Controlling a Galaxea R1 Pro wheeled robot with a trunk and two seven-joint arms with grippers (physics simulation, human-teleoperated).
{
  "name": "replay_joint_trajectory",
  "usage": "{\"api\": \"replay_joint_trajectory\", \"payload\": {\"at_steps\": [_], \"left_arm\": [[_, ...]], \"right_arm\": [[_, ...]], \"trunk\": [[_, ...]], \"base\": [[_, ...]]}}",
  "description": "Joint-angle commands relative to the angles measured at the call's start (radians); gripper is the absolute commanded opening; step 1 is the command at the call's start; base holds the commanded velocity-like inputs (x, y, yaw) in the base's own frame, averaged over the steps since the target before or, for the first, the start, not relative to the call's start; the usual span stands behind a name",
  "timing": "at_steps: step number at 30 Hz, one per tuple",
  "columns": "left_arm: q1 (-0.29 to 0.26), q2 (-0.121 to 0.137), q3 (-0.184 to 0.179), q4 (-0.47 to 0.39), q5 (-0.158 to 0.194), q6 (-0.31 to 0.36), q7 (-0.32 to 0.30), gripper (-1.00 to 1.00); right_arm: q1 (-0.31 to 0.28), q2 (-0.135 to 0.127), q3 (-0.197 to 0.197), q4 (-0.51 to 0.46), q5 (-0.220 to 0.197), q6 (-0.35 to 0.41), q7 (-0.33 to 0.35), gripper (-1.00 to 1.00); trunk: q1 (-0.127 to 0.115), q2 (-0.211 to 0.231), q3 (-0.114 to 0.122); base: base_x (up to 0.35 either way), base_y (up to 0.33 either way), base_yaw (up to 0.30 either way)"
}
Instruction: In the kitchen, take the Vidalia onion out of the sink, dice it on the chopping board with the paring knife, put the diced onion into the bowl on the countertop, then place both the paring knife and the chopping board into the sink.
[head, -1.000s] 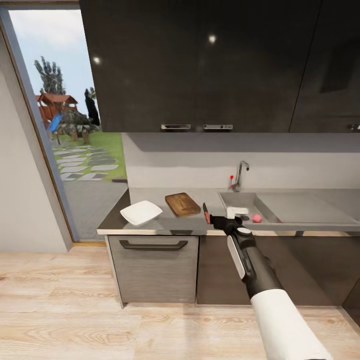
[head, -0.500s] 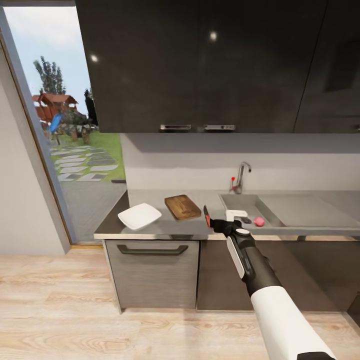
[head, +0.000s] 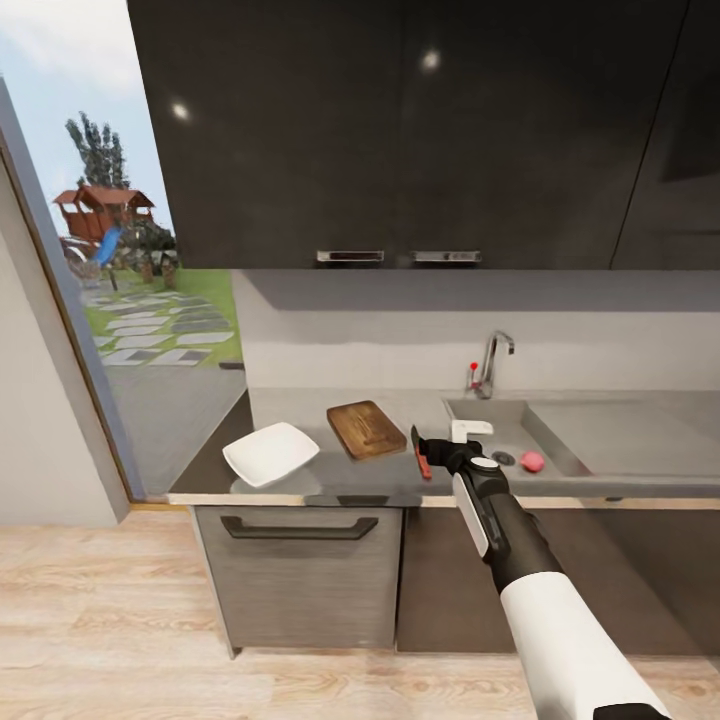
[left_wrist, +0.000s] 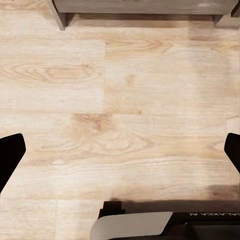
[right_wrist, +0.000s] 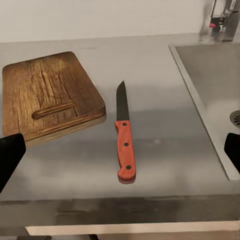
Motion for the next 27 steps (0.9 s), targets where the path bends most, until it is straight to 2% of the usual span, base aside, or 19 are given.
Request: {"api": "replay_joint_trajectory", "payload": {"at_steps": [1, 27], "left_arm": [[0.0, 0.0, 0.0, -0.001, 0.001, -0.002, 0.0, 1.0], [0.0, 0.001, 0.001, 0.013, 0.0, -0.004, 0.0, 1.0]], "right_arm": [[-0.001, 0.0, 0.001, -0.001, 0.0, 0.006, -0.005, 1.0], [-0.001, -0.008, -0.001, 0.037, 0.004, 0.007, -0.01, 1.0]], "trunk": [[0.0, -0.001, -0.001], [0.0, -0.001, -0.032]], "base": [[0.047, 0.0, 0.0], [0.004, 0.0, 0.0]]}}
